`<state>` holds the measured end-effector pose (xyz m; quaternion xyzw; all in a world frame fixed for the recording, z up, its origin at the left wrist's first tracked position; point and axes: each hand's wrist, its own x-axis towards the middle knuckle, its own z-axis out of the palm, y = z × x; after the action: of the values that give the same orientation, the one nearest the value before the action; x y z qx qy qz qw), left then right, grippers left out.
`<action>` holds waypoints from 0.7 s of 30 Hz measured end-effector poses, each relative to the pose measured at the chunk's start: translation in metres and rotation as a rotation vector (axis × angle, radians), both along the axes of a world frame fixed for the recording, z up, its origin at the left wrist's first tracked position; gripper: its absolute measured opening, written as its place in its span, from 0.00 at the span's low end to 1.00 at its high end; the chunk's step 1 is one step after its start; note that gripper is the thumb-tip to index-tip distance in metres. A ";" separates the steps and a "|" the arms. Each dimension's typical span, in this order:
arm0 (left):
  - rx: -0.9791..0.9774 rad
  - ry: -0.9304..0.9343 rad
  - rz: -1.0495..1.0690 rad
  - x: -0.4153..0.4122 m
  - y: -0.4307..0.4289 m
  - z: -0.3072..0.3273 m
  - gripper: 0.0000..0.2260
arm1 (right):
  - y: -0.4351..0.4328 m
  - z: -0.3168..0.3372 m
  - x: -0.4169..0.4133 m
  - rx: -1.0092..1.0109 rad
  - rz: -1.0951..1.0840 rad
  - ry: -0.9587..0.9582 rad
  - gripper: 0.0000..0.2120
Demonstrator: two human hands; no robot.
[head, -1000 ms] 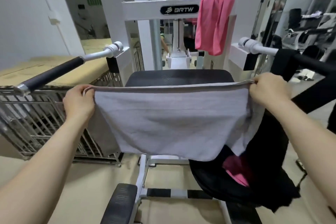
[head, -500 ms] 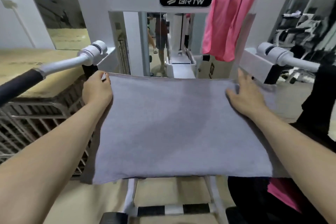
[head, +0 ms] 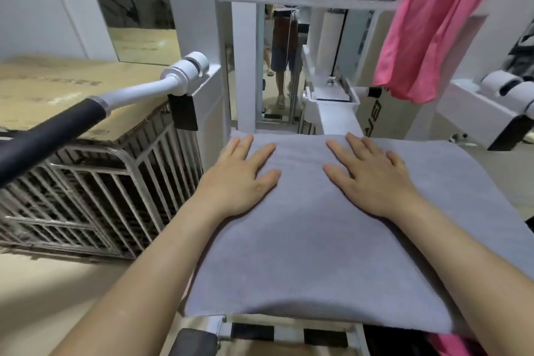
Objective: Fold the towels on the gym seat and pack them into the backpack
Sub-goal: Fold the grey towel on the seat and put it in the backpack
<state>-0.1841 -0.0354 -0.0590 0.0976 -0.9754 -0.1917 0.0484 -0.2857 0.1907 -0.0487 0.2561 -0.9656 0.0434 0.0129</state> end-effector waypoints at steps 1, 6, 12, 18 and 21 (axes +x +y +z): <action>0.142 0.025 0.055 0.003 -0.005 0.002 0.25 | -0.001 0.000 0.001 0.004 -0.002 0.001 0.28; 1.214 -0.025 0.318 0.047 -0.026 -0.031 0.18 | -0.003 0.002 0.006 -0.080 0.000 0.098 0.26; 1.722 -0.196 0.218 0.094 -0.023 -0.080 0.22 | -0.006 0.003 0.020 -0.289 0.082 0.415 0.14; 0.969 0.151 0.417 0.103 -0.020 -0.043 0.13 | -0.069 0.024 0.093 -0.585 0.360 -0.293 0.11; 0.825 0.396 0.386 0.103 -0.012 0.000 0.11 | -0.098 0.028 0.109 -0.769 0.286 -0.736 0.16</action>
<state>-0.0807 -0.0472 -0.0595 0.2492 -0.7545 -0.5640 0.2248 -0.1763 0.0925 -0.0205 0.3296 -0.7764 0.4811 -0.2388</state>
